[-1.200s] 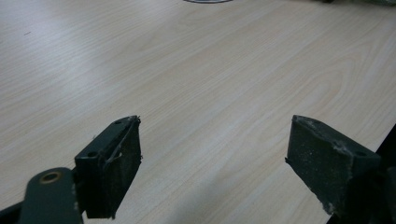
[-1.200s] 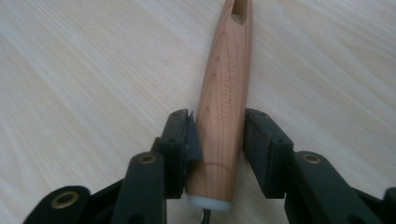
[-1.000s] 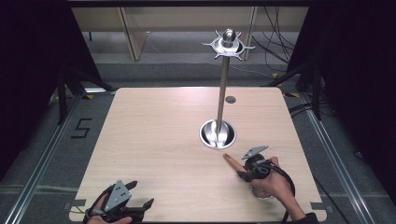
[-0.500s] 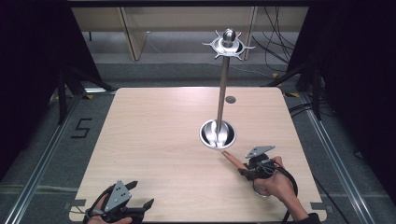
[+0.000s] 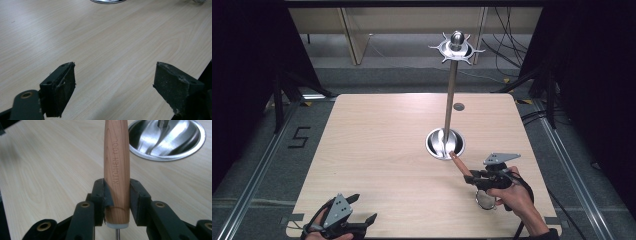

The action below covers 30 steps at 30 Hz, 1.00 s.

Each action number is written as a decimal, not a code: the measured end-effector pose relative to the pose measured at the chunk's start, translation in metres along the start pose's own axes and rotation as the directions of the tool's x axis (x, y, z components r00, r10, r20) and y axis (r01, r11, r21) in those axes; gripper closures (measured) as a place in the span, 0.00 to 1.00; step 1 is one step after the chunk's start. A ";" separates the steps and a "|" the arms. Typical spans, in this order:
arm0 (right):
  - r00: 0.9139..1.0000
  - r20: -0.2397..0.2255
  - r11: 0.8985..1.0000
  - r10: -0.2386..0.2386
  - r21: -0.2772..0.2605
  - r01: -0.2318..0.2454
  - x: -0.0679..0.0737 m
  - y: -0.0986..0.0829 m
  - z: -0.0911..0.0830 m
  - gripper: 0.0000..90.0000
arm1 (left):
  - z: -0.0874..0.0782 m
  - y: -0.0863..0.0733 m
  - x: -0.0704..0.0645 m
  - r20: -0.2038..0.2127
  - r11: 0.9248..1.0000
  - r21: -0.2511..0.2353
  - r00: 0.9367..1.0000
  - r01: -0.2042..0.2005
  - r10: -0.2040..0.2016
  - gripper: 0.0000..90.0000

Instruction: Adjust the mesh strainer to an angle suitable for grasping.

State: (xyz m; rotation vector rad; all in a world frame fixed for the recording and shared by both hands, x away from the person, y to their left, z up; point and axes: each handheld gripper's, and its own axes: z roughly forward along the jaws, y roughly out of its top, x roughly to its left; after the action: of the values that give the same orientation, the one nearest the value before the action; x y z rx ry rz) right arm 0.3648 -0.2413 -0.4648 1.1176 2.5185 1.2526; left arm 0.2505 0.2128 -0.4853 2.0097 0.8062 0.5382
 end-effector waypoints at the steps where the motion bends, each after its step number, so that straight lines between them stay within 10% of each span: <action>1: 1.000 -0.016 1.000 0.011 -0.010 -0.011 0.001 0.001 -0.001 0.77 | 0.000 0.000 0.000 -0.001 1.000 0.001 1.000 -0.004 0.004 0.19; 26: 0.999 -0.036 0.976 0.027 -0.217 -0.034 -0.006 0.024 -0.025 0.77 | 0.000 0.000 -0.001 -0.004 0.999 -0.006 0.999 0.034 -0.034 0.19; 27: 1.000 -0.025 0.971 -0.002 -0.240 -0.004 -0.008 0.025 -0.025 0.77 | -0.001 0.001 0.003 -0.008 0.999 0.018 1.000 -0.027 0.027 0.19; 30: 1.000 -0.018 0.971 0.008 -0.238 -0.012 -0.005 0.031 -0.030 0.77 | 0.000 0.000 -0.002 -0.001 1.000 -0.004 1.000 0.022 -0.022 0.19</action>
State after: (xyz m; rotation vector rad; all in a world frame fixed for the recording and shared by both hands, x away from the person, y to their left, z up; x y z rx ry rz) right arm 0.3739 -0.2524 -0.4237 1.0689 2.2978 1.5245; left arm 0.2493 0.2116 -0.4859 1.9945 0.8263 0.5284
